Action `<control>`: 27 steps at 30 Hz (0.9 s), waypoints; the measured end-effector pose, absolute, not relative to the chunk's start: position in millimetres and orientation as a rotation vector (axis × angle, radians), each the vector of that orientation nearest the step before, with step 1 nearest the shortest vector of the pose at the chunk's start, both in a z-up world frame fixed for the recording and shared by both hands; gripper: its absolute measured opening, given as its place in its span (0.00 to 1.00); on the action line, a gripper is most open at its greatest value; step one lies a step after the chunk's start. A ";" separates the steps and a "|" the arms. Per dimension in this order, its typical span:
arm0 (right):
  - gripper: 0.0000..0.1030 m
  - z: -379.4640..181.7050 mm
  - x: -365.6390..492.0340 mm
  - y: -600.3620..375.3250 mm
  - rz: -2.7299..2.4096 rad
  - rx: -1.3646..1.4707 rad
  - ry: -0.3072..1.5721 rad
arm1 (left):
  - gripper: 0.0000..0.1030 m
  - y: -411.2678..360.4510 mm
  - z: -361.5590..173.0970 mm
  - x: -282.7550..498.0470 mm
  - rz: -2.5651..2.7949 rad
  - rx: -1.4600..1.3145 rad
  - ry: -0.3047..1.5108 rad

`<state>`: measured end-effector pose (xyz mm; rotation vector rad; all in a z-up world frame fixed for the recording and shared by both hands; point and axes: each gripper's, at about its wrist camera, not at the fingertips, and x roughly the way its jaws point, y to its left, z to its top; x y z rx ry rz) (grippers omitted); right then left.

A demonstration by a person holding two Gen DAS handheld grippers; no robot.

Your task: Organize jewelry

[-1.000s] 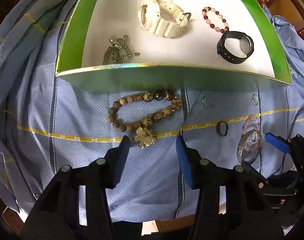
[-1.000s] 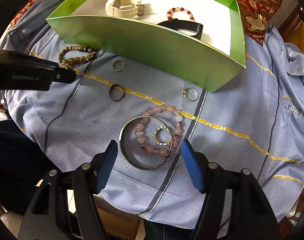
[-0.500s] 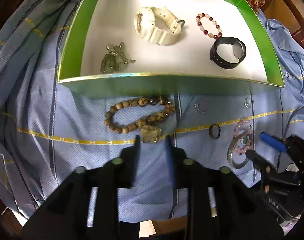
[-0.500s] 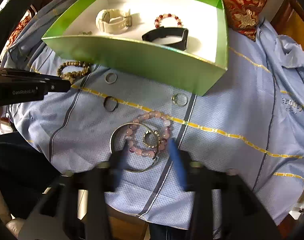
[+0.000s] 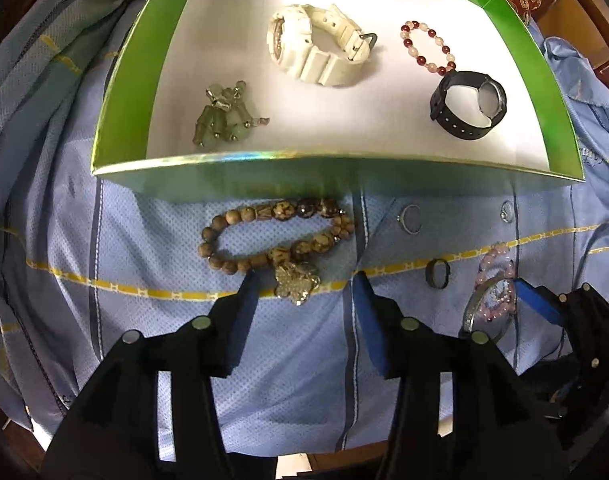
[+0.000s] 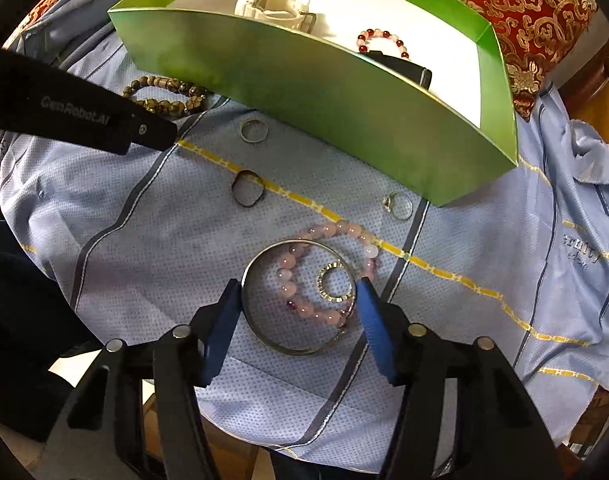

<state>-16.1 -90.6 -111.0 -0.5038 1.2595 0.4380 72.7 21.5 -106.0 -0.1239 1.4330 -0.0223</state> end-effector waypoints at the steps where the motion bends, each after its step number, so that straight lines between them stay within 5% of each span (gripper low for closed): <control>1: 0.56 -111.1 -16.3 -91.2 0.440 -0.500 1.260 | 0.35 20.9 -107.6 73.1 -0.019 -0.117 1.430; 4: 0.56 -109.1 -14.7 -91.3 0.449 -0.493 1.255 | 0.23 21.3 -113.5 75.8 -0.038 -0.128 1.430; 9: 0.56 -89.3 -19.3 -101.5 0.450 -0.459 1.240 | 0.20 23.3 -102.6 74.0 -0.042 -0.120 1.411; 27: 0.56 -74.6 -9.1 -115.4 0.444 -0.383 1.231 | 0.20 26.8 -78.1 54.0 -0.072 -0.108 1.374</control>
